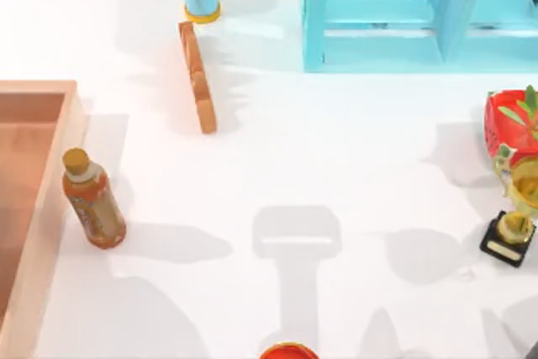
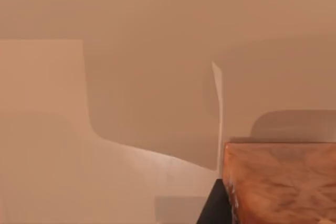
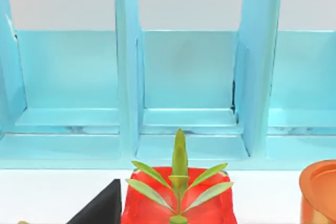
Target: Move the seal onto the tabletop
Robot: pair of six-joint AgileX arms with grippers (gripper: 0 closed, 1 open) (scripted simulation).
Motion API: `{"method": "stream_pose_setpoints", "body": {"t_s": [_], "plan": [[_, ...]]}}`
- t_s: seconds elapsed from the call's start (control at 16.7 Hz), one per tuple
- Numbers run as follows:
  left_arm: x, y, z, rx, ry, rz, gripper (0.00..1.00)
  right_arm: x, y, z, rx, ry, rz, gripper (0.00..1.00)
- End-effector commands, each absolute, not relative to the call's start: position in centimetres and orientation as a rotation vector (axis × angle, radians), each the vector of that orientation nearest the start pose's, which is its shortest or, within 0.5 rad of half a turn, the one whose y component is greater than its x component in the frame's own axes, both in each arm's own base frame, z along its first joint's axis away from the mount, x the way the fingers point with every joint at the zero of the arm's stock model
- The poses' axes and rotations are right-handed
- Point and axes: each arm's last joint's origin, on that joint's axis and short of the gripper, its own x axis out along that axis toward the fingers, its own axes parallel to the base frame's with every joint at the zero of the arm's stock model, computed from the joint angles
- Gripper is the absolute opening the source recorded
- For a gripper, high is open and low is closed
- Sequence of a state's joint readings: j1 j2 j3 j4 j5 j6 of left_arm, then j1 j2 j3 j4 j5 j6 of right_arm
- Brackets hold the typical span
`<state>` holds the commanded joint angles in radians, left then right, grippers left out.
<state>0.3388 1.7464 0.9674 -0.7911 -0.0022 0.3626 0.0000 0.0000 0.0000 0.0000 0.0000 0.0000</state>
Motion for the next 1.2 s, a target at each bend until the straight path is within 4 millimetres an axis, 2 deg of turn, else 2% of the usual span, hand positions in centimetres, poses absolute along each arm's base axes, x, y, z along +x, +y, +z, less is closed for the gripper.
{"method": "stream_pose_setpoints", "body": {"t_s": [0.54,0.66,0.78,0.96,1.2], "plan": [[27.2,9.7,13.2,0.020,1.569,-0.016,0.00,10.6,-0.1,16.0,0.000,0.000,0.000,1.00],[27.4,9.6,13.8,0.031,1.559,-0.007,0.00,10.6,-0.1,16.0,0.000,0.000,0.000,1.00],[28.1,8.8,16.1,0.057,1.521,0.017,0.00,10.6,-0.1,16.0,0.000,0.000,0.000,1.00],[29.1,5.5,20.4,0.080,1.497,0.010,0.00,10.6,-0.1,16.0,0.000,0.000,0.000,1.00],[27.8,0.6,25.6,0.019,1.532,0.038,0.00,10.6,-0.1,16.0,0.000,0.000,0.000,1.00]]}}
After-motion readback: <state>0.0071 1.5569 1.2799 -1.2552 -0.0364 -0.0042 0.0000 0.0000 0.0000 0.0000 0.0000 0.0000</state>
